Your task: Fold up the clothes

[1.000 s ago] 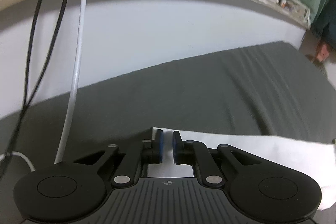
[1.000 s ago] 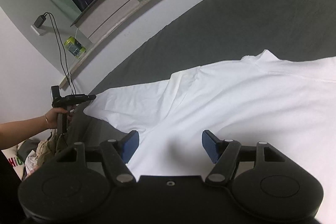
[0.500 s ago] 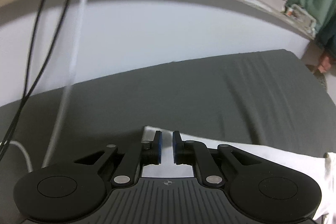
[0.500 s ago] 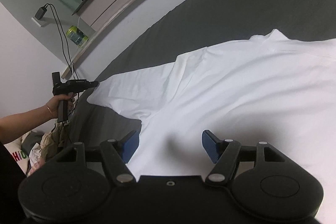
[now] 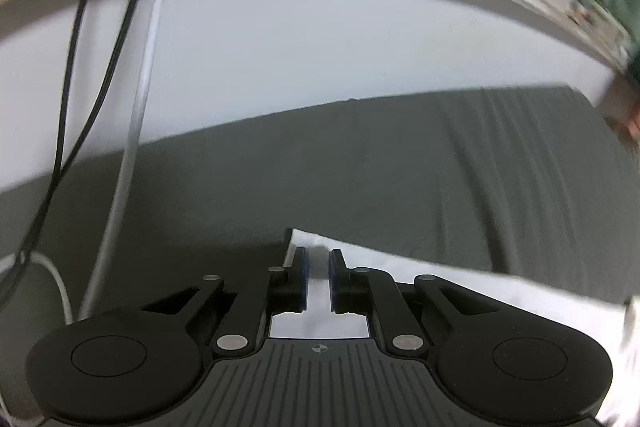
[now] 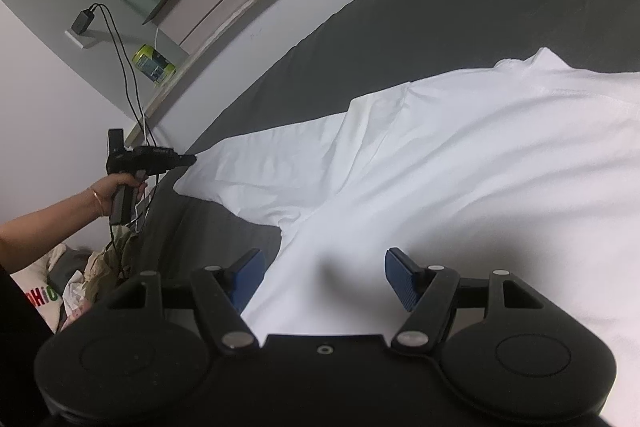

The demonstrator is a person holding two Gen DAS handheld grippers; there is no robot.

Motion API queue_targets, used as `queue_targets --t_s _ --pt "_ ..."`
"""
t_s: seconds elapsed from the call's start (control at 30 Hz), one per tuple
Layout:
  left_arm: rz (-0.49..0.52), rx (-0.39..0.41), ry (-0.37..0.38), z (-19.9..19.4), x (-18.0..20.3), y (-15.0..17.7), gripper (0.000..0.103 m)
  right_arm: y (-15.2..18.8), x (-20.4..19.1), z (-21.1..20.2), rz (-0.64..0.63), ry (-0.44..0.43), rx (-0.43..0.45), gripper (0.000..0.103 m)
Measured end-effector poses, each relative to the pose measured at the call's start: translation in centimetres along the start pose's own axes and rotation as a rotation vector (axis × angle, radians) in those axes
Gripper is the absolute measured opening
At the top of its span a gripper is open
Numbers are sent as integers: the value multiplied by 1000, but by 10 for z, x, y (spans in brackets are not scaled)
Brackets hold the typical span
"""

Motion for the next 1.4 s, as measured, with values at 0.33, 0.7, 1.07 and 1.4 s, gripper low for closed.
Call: queue_targets --t_s 0.33,0.7,1.07,1.4 --pt "-34 24 74 13 6 12 9 3 1 4 12 -9 -15 66" --pt "469 27 -15 37 78 43 100 1 -2 14 18 -19 -29 66" --pt "313 295 70 33 57 79 103 5 -4 20 29 -25 -45 69" --pt "396 299 107 1 28 51 103 9 -6 19 27 -25 -54 70"
Point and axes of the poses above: each gripper's, at about its wrist camera, not at the fingertips, and z roughly the way its jaws point, x to its right, y to its underside, the point moved 1 cm from there along z, roughly the way its jaws point, and after that the axes turned 7 degrees about -z, right-handed, at the moved point
